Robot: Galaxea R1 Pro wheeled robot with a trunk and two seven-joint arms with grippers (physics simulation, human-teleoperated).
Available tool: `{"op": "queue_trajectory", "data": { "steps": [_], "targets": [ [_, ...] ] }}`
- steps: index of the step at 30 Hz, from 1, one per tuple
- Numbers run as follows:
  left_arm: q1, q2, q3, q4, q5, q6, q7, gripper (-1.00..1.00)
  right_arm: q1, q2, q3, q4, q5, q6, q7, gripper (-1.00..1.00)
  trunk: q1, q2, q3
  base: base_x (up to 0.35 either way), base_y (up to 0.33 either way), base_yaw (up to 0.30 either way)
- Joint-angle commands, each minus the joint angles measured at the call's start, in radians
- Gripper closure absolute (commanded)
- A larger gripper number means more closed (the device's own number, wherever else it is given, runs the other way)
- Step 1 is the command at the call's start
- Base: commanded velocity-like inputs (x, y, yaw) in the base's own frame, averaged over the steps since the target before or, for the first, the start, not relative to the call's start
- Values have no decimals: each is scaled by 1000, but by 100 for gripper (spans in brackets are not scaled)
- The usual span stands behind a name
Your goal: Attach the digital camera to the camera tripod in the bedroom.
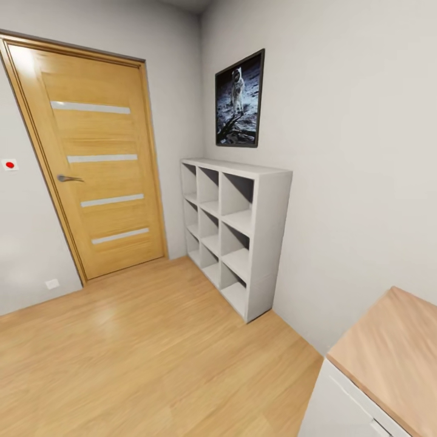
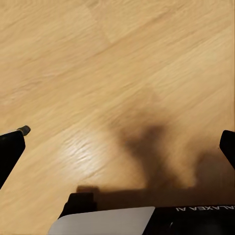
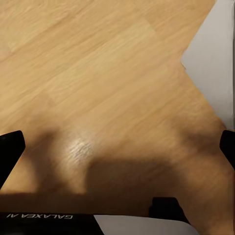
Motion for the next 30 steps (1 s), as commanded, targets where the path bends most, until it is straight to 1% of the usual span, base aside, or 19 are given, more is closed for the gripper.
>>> {"op": "queue_trajectory", "data": {
  "steps": [1,6,13,21,26,30],
  "targets": [
    [0,0,0,-1,-1,-2,0,-100,0,0,0,1,-1,-3,-1,-100,0,0,-1,206,-132,0],
    [0,0,-1,-1,-1,-2,0,-100,0,0,0,2,0,-3,-1,-100,0,0,-1,147,-99,0],
    [0,0,-1,-1,-1,-2,0,-100,0,-1,-1,2,0,-4,-1,-100,0,0,-1,43,-29,15],
    [0,1,2,-1,0,-2,0,-100,0,0,-1,2,0,-3,-1,-100,0,0,-1,145,-107,149],
    [0,2,5,-1,1,-2,0,-100,0,0,-1,2,0,-4,-2,-100,0,0,-1,32,-25,68],
    [0,2,6,-1,3,-2,0,-100,0,-1,-1,2,0,-4,-2,-100,0,0,-1,5,-4,172]
  ]
}}
